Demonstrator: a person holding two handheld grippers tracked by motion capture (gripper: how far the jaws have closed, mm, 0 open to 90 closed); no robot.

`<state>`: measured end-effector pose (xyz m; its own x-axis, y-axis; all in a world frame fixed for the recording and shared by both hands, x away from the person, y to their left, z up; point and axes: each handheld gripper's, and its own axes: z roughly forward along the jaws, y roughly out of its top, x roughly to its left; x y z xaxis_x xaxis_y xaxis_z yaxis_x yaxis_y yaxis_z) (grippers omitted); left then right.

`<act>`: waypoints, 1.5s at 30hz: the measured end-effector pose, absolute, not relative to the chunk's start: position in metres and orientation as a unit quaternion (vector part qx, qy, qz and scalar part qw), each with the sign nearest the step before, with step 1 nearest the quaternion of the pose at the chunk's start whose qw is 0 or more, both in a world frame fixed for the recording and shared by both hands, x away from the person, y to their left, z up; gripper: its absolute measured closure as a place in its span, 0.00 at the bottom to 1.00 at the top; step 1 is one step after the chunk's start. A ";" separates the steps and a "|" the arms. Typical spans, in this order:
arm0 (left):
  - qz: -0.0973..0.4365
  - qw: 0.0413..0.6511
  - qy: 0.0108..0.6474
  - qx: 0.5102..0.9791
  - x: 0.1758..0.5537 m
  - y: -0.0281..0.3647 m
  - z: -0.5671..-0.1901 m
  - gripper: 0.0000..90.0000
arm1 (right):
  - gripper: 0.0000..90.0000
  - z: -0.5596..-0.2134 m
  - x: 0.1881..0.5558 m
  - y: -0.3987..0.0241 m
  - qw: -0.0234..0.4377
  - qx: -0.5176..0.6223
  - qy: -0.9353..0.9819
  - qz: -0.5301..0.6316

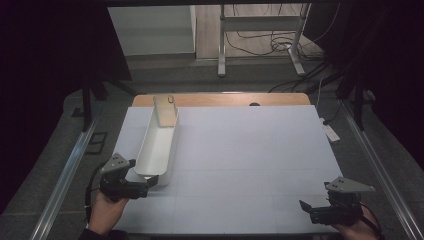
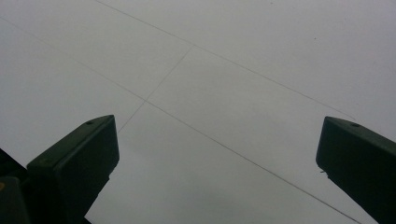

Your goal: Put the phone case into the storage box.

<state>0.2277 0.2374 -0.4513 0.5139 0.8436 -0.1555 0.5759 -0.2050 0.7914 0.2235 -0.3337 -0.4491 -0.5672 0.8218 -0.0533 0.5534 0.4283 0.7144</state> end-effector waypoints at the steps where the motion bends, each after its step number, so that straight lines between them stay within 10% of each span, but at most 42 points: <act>1: 0.158 0.424 0.467 0.760 0.228 0.237 -0.451 0.01 | 0.00 -0.449 0.223 -0.334 0.202 0.419 0.820 0.332; 45: 0.165 0.386 0.488 0.765 0.180 0.244 -0.466 0.00 | 0.00 -0.450 0.224 -0.333 0.202 0.419 0.822 0.329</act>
<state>0.1805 0.2439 -0.4659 0.4685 0.8747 -0.1242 0.6194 -0.2250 0.7522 0.2238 -0.3332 -0.4495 -0.5668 0.8219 -0.0565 0.5553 0.4319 0.7108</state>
